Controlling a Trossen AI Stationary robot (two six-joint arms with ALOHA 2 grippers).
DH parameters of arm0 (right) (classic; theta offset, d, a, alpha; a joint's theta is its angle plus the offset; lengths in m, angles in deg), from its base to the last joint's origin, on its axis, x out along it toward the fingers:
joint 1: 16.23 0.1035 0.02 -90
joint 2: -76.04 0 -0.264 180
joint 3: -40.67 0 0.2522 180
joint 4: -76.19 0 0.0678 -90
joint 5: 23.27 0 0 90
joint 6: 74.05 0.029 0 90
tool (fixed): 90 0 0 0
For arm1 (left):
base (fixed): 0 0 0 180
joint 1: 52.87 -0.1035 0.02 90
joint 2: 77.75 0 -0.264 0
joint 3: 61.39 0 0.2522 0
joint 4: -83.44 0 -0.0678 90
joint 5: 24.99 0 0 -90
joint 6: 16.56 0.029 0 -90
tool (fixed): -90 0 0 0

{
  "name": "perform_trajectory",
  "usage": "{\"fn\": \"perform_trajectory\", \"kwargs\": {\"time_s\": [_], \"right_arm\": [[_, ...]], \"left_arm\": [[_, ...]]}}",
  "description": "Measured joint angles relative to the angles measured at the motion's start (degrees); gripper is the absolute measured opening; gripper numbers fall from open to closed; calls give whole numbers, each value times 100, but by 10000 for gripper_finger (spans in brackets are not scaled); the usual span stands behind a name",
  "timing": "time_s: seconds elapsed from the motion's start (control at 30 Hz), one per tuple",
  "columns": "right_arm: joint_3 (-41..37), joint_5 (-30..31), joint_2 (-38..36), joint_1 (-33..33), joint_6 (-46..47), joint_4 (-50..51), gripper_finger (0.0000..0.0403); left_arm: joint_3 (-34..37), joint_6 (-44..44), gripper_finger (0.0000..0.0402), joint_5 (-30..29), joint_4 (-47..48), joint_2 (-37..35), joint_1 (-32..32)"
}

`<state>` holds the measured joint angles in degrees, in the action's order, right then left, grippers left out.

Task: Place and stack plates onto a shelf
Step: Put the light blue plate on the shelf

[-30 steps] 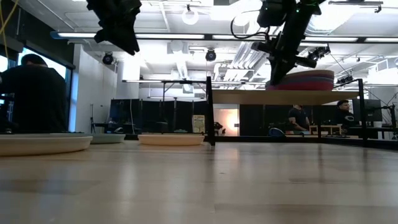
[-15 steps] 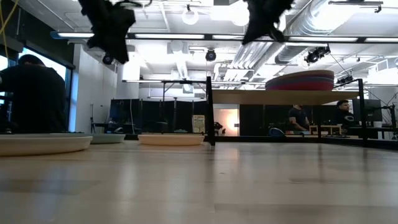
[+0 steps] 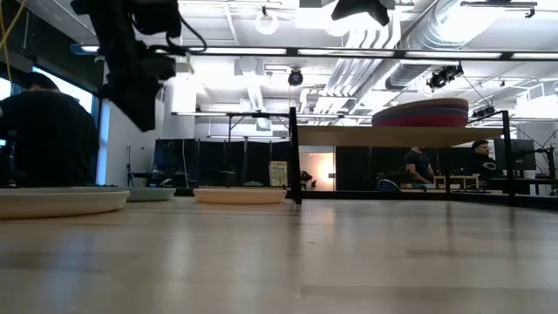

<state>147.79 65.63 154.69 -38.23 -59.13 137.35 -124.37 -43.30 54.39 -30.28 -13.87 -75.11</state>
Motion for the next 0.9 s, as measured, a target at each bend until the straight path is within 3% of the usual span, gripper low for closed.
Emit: {"fn": "perform_trajectory", "kwargs": {"time_s": [0.33, 0.63, 0.9], "right_arm": [[-42, -11, 2, 0, -50, 56, 1], [-44, -62, 2, 39, -46, 172, 1], [-44, -63, 2, 37, -8, 173, 1]], "left_arm": [[728, -478, 106, 109, -357, 93, -74], [891, -320, 106, 376, -1045, 733, -280], [880, -317, 106, 503, -1044, 1283, -293]]}}
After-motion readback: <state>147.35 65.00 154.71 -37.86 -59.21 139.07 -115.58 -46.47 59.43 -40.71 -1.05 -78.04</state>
